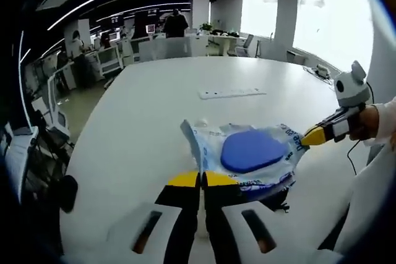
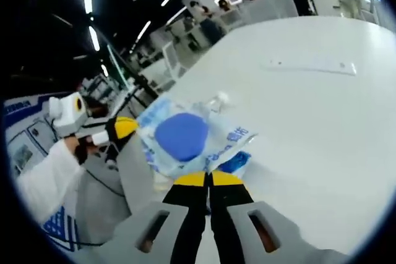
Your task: Arrange the tabletop items into an orderly group along one side of the table until the central work area is clear of visible clutter.
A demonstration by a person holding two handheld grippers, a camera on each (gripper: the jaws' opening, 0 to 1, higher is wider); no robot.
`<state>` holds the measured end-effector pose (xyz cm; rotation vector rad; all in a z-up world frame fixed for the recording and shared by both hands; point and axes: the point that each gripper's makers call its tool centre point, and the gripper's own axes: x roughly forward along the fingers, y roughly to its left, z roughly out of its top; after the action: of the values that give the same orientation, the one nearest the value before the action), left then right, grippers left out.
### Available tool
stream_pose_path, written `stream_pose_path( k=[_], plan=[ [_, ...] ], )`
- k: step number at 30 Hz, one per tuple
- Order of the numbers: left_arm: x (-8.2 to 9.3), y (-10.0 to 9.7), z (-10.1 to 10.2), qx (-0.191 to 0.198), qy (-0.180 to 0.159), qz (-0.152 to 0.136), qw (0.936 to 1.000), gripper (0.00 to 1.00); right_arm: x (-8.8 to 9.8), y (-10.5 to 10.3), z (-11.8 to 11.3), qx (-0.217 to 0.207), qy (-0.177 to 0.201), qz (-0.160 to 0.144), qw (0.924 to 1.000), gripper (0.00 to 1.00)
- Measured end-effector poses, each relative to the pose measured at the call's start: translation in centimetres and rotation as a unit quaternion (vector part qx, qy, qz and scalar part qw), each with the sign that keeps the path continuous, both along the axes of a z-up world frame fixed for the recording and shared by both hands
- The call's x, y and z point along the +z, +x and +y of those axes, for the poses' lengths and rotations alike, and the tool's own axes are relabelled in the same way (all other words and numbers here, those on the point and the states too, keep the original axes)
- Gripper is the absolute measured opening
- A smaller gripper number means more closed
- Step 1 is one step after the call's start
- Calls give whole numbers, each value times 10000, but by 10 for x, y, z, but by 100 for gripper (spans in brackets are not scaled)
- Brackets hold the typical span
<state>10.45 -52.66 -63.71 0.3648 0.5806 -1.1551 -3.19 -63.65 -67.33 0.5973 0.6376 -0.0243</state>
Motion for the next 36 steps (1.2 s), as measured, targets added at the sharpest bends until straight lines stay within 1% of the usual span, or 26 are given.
stream_pose_path(
  k=[2,6,7,10,14,15,16,17,19,23,29,36],
  plan=[
    [11,0,-3,49,-162,-89,9998,0,5,0,0,-48,89,-61,9999,0],
    [28,-2,-7,52,-315,-222,9992,0,13,-1,0,-5,-32,-161,9999,0],
    [33,-3,-9,20,-356,-281,9990,0,15,-1,-1,-9,-43,-189,9998,0],
    [44,-9,-15,-40,-463,-343,9983,0,20,-3,-8,-65,-90,-269,9996,0],
    [56,-16,-23,-95,-602,-431,9972,0,28,-8,-21,-303,81,-422,9986,0],
    [60,-19,-26,-108,-656,-435,9968,0,31,-9,-24,-318,45,-476,9984,0],
    [62,-20,-29,-111,-705,-421,9966,0,36,-11,-29,-311,-78,-556,9979,0],
    [64,-24,-33,-143,-770,-398,9961,0,38,-14,-32,-308,-148,-568,9978,0],
    [65,-30,-40,-222,-807,-389,9957,0,41,-20,-41,-322,-229,-587,9975,0],
    [65,-45,-61,-489,-836,-373,9946,0,47,-32,-65,-477,-458,-638,9958,0],
    [62,-62,-90,-782,-871,-248,9928,0,51,-52,-98,-830,-505,-671,9930,0],
    [61,-85,-127,-1175,-993,-88,9881,0,53,-80,-130,-1070,-629,-649,9901,0]
  ],
)
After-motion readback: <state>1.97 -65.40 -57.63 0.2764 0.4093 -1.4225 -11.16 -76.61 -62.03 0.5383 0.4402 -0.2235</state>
